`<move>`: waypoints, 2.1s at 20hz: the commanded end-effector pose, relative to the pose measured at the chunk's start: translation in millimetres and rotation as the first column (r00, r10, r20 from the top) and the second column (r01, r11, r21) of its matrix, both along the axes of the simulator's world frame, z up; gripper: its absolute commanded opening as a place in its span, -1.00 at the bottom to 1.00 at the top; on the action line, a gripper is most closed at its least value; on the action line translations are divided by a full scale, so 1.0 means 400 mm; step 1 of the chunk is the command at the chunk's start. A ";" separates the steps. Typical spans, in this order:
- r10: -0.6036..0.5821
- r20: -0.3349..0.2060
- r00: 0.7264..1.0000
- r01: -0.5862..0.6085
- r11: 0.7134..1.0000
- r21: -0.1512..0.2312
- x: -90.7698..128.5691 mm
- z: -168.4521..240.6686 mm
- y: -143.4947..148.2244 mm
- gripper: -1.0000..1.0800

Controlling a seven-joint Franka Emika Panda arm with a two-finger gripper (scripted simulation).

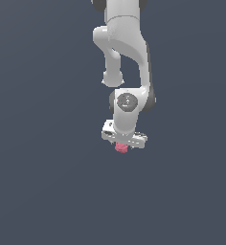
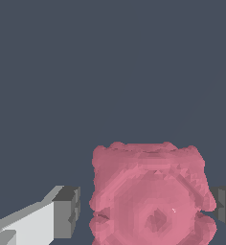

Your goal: Pick up the object and move it to a goal position.

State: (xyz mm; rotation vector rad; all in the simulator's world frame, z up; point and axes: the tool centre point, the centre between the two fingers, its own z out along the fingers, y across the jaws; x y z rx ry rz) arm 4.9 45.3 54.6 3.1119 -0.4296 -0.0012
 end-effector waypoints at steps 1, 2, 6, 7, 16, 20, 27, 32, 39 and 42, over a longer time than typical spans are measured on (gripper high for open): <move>-0.001 0.001 1.000 0.001 1.000 0.000 0.000 -0.024 0.000 0.92; -0.001 0.001 1.000 0.001 1.000 0.000 0.001 -0.029 0.000 0.92; -0.001 0.001 1.000 0.001 1.000 0.000 0.003 -0.034 0.000 -1.00; -0.001 0.001 1.000 0.001 1.000 0.000 0.003 -0.034 0.000 -1.00; -0.001 0.003 1.000 0.001 1.000 0.000 0.004 -0.031 0.000 -1.00; -0.001 0.003 1.000 0.001 1.000 0.000 0.008 -0.019 0.004 -1.00; -0.001 0.003 1.000 0.001 1.000 0.000 0.032 0.058 0.027 -1.00; -0.001 0.002 1.000 0.001 1.000 0.000 0.062 0.153 0.054 -1.00; -0.002 0.001 1.000 0.002 1.000 0.000 0.102 0.265 0.088 -1.00; -0.001 0.001 1.000 0.001 1.000 0.000 0.112 0.292 0.096 -1.00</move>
